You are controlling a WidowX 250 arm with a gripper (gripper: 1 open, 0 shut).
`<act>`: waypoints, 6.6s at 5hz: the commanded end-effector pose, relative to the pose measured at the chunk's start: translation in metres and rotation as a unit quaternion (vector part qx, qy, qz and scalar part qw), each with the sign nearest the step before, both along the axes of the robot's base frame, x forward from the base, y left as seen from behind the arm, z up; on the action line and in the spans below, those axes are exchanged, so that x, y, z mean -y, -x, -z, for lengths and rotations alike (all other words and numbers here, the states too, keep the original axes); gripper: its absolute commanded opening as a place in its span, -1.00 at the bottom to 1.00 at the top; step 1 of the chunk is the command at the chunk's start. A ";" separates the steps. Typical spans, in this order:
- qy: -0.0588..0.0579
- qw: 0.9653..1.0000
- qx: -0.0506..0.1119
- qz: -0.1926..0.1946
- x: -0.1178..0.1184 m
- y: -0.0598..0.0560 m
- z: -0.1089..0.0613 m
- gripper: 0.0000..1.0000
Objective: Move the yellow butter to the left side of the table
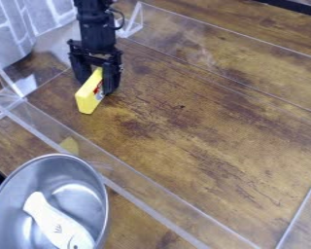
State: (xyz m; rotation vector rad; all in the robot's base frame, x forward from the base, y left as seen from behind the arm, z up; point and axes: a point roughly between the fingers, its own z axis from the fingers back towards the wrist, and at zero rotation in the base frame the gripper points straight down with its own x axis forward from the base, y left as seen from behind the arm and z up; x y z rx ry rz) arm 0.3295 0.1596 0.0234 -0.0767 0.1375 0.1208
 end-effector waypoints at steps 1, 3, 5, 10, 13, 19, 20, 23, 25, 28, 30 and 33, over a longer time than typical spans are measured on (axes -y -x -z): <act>-0.011 0.999 0.041 0.031 0.018 -0.011 -0.038 1.00; -0.010 0.995 0.070 0.071 0.053 -0.022 -0.071 1.00; -0.018 0.996 0.057 0.058 0.032 -0.028 -0.052 1.00; -0.026 0.999 0.024 0.025 -0.012 -0.036 -0.013 1.00; -0.024 1.000 0.014 0.011 -0.023 -0.031 -0.002 1.00; -0.018 1.000 -0.001 -0.006 -0.031 -0.023 -0.007 1.00; -0.019 1.000 0.007 -0.002 -0.025 -0.026 -0.021 1.00; -0.017 1.000 0.014 -0.001 -0.018 -0.028 -0.037 1.00; -0.016 1.000 0.019 0.001 -0.013 -0.029 -0.049 1.00; -0.013 1.000 0.027 0.008 -0.001 -0.031 -0.066 1.00; -0.008 0.999 0.039 0.017 0.010 -0.034 -0.079 1.00; -0.003 0.999 0.032 0.018 0.011 -0.039 -0.063 1.00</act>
